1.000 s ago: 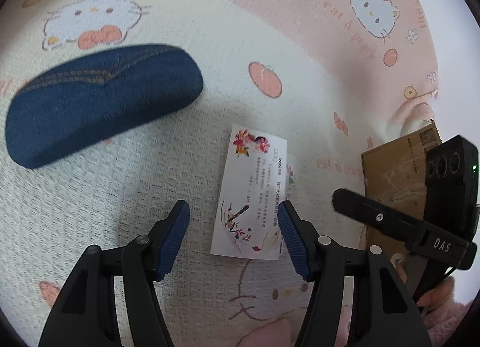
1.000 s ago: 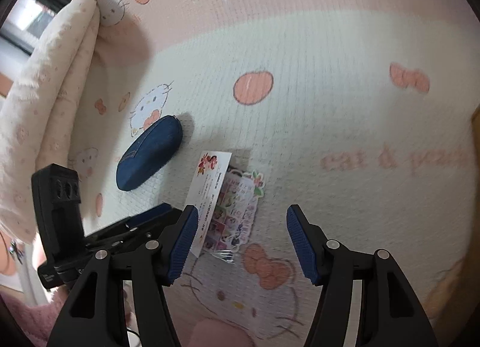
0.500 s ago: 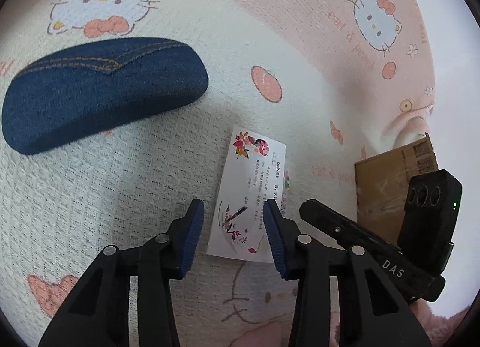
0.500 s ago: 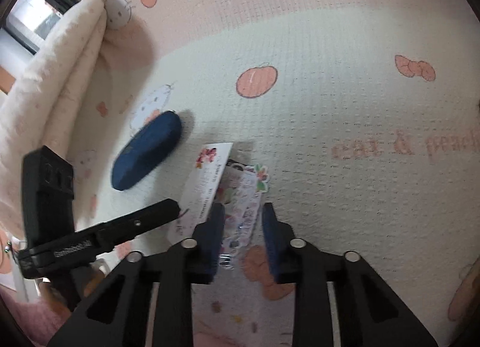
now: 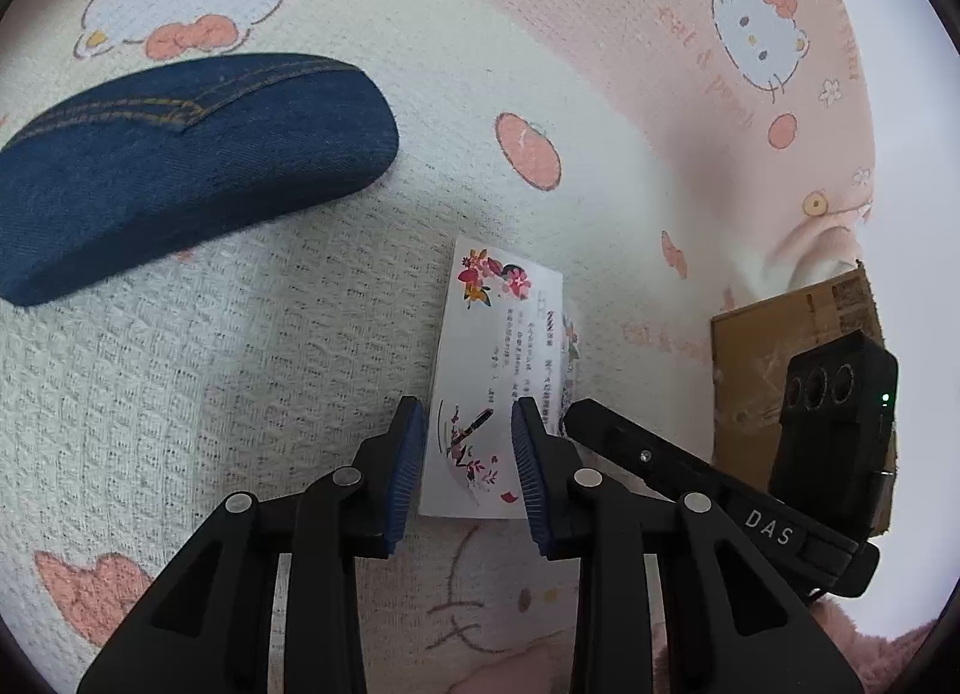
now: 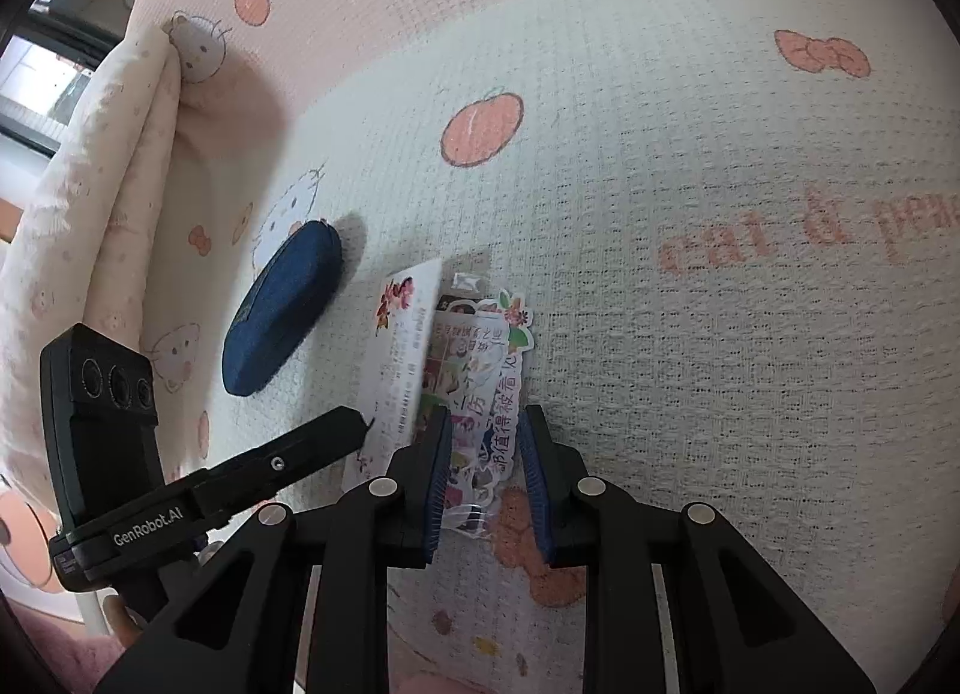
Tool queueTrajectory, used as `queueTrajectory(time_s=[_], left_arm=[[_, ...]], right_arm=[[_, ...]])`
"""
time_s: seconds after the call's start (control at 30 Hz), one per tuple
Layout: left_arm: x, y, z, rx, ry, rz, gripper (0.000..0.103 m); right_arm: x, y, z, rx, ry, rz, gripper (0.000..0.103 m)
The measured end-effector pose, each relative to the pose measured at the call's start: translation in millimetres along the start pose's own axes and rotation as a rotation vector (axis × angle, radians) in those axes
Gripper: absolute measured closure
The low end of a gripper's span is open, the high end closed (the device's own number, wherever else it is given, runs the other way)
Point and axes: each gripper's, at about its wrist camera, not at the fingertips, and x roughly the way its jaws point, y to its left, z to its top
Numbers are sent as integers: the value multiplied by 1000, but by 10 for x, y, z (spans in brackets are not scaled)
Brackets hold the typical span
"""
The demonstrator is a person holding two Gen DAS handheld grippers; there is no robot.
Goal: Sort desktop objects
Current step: 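Close both grippers on the floral card and sticker pack, then lift the card and sticker pack with both grippers off the bed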
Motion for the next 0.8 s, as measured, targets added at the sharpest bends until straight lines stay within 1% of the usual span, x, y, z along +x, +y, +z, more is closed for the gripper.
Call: queueTrajectory(time_s=[0.17, 0.27, 0.33, 0.37, 0.47, 0.57, 0.67, 0.77, 0.8], left_arm=[[46, -70, 15, 36, 1, 44, 71], [49, -76, 13, 40, 5, 48, 71], [48, -60, 15, 20, 5, 41, 71], [48, -46, 18, 3, 8, 31, 71], [50, 1, 27, -45, 13, 7, 71], [57, 22, 33, -59, 21, -7, 71], [58, -8, 38, -48, 22, 10, 71], [72, -81, 28, -11, 15, 52, 72], [73, -98, 23, -3, 11, 70, 78]], right_arm=[[-33, -27, 36, 32, -22, 35, 82], [-90, -57, 37, 73, -50, 97, 82], [-132, -35, 37, 71, -67, 122, 82], [-140, -11, 43, 61, -72, 121, 82], [-96, 43, 42, 34, -56, 71, 82], [-25, 4, 37, 48, -40, 36, 82], [20, 1, 52, 58, -36, 38, 82], [13, -27, 68, 73, -38, 50, 81], [2, -41, 64, 82, -43, 60, 81]])
